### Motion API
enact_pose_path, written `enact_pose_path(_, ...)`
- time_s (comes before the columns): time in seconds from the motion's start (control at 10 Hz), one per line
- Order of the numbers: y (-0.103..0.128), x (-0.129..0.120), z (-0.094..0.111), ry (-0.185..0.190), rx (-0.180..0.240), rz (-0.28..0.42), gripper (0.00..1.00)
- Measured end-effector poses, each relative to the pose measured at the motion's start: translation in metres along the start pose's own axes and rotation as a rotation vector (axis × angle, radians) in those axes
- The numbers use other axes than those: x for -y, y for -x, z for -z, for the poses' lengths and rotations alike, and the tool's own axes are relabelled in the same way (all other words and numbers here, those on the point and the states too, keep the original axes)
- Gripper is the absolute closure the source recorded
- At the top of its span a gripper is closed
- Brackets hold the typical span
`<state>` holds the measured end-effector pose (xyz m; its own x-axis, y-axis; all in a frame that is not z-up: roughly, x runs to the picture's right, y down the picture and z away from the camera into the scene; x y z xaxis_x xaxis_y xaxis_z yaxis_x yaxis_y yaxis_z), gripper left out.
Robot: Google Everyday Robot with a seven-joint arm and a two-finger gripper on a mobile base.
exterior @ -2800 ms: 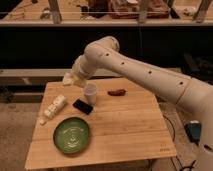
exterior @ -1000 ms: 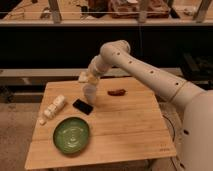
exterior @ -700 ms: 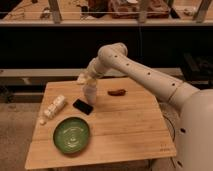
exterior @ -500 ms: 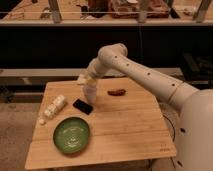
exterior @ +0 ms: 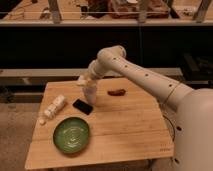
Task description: Place the white sponge in the ceramic cup
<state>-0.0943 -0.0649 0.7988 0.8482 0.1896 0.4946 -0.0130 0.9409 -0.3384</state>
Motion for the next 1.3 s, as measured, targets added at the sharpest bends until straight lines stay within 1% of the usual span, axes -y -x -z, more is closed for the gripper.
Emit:
enact_pose_path(0.3, -0.001, -0.002, -0.009, 0.005, 0.000, 0.006, 0.99)
enact_pose_path(0.7, -0.005, -0.003, -0.012, 0.006, -0.004, 0.004, 0.99)
enact_pose_path(0.8, -0.003, -0.003, -0.014, 0.007, -0.003, 0.006, 0.95)
enact_pose_path(1.0, -0.002, -0.004, -0.017, 0.009, -0.003, 0.009, 0.77)
enact_pose_path(1.1, -0.003, -0.003, -0.017, 0.008, -0.004, 0.008, 0.71)
enact_pose_path(1.3, -0.006, -0.004, -0.018, 0.010, -0.006, 0.007, 0.69)
